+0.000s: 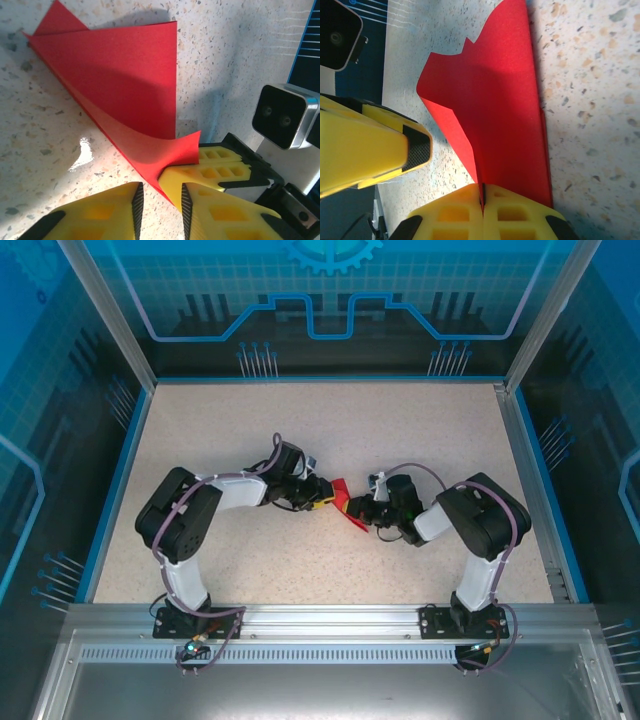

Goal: Fold a paper plane with a square sheet of paper (pick it up from the middle)
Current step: Fold the wing for the fifth time at the center of the table.

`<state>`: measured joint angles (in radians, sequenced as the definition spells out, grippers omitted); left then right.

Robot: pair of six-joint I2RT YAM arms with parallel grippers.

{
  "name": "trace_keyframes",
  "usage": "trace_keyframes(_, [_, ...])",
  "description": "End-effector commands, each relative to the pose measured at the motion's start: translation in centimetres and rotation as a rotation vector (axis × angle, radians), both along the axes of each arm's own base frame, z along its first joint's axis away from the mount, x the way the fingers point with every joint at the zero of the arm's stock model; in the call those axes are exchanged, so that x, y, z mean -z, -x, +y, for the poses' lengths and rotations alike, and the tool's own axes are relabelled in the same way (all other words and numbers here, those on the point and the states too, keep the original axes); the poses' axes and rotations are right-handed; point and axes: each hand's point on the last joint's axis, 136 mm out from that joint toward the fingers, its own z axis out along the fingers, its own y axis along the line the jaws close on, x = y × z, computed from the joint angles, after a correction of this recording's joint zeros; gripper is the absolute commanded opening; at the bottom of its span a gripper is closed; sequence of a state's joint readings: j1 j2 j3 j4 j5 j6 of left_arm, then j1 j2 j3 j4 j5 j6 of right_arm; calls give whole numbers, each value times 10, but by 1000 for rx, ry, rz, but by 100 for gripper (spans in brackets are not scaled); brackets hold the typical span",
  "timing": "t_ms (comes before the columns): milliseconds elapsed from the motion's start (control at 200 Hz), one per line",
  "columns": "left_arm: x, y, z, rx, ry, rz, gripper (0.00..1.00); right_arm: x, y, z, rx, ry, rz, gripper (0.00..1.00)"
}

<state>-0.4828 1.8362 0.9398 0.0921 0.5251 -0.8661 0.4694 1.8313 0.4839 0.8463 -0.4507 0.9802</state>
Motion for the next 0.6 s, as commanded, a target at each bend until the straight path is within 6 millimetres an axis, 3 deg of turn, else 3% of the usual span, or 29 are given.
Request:
trace_keyframes(0, [-3,0,-11,29,34,-1,27,18,5,-11,37,16,97,2])
trace_keyframes(315, [-5,0,-20,67,62,-25,23,31,11,-15,60,22,190,0])
trace_keyframes(595, [6,0,-23,80,46,-4,21,41,13,-21,83,35,243,0])
